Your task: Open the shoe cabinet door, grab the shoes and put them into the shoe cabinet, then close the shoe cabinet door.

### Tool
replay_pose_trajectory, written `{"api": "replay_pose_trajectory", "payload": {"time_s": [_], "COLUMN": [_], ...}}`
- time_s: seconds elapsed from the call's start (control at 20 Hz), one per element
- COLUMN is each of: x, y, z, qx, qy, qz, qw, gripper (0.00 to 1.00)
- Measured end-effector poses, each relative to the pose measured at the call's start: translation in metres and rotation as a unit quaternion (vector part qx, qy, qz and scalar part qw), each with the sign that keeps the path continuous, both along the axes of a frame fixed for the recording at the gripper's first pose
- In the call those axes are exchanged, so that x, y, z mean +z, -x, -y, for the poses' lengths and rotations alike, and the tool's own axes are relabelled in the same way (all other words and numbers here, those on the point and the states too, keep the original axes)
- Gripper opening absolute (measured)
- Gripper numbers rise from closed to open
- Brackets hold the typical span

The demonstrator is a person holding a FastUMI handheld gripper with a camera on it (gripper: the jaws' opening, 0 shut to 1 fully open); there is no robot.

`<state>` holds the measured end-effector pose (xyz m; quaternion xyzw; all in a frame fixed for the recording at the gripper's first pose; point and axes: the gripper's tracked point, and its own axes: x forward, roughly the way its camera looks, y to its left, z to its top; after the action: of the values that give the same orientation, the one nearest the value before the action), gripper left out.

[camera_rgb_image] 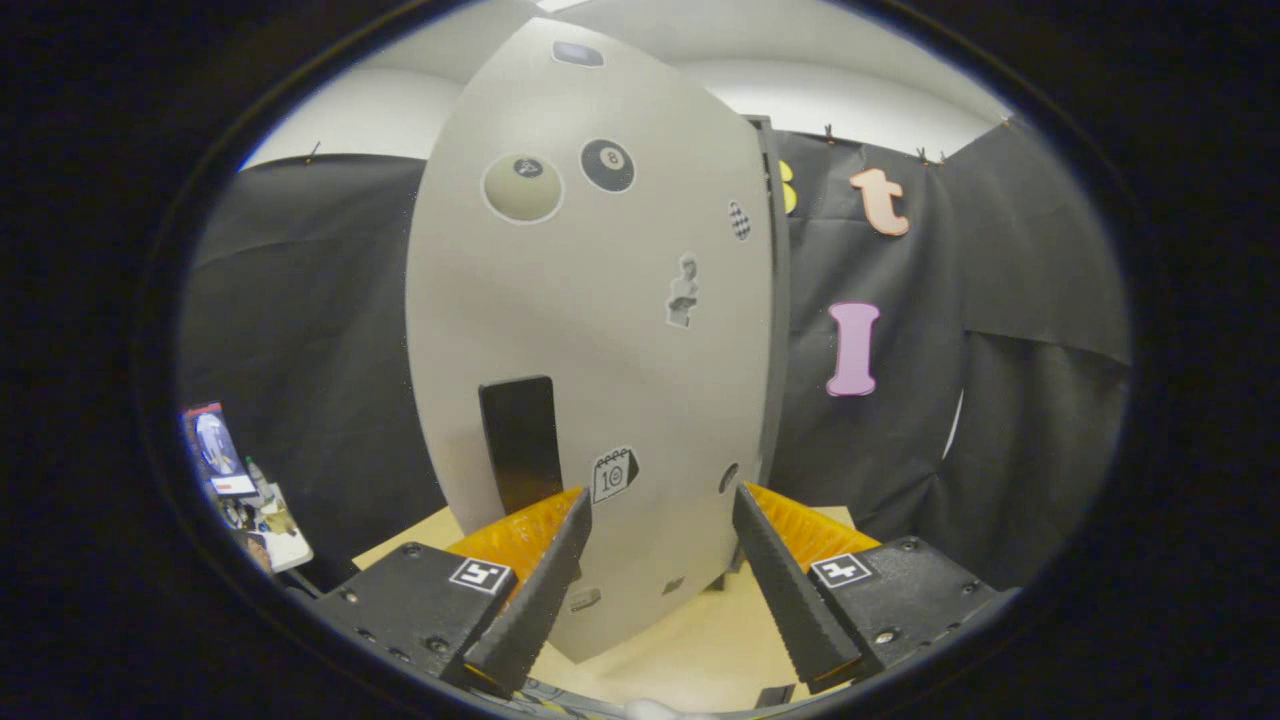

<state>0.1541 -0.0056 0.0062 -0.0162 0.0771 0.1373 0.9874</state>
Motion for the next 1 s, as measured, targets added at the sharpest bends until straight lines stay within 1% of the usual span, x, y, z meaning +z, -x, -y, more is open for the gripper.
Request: {"api": "replay_pose_trajectory", "payload": {"time_s": [0.1,0.15,0.35,0.7,1.0], "x": [-0.008,-0.012,-0.016,-0.017,0.003], "y": [-0.014,-0.017,-0.022,-0.007,0.02], "z": [-0.025,-0.039,-0.059,-0.055,-0.051], "qx": [0.017,0.026,0.028,0.005,-0.027], "qy": [0.005,-0.003,-0.025,-0.024,-0.029], "qz": [-0.01,-0.012,-0.022,-0.021,0.002], "qw": [1.0,1.0,0.999,0.999,0.999], "gripper": [0.95,0.95,0.96,0.96,0.97]}}
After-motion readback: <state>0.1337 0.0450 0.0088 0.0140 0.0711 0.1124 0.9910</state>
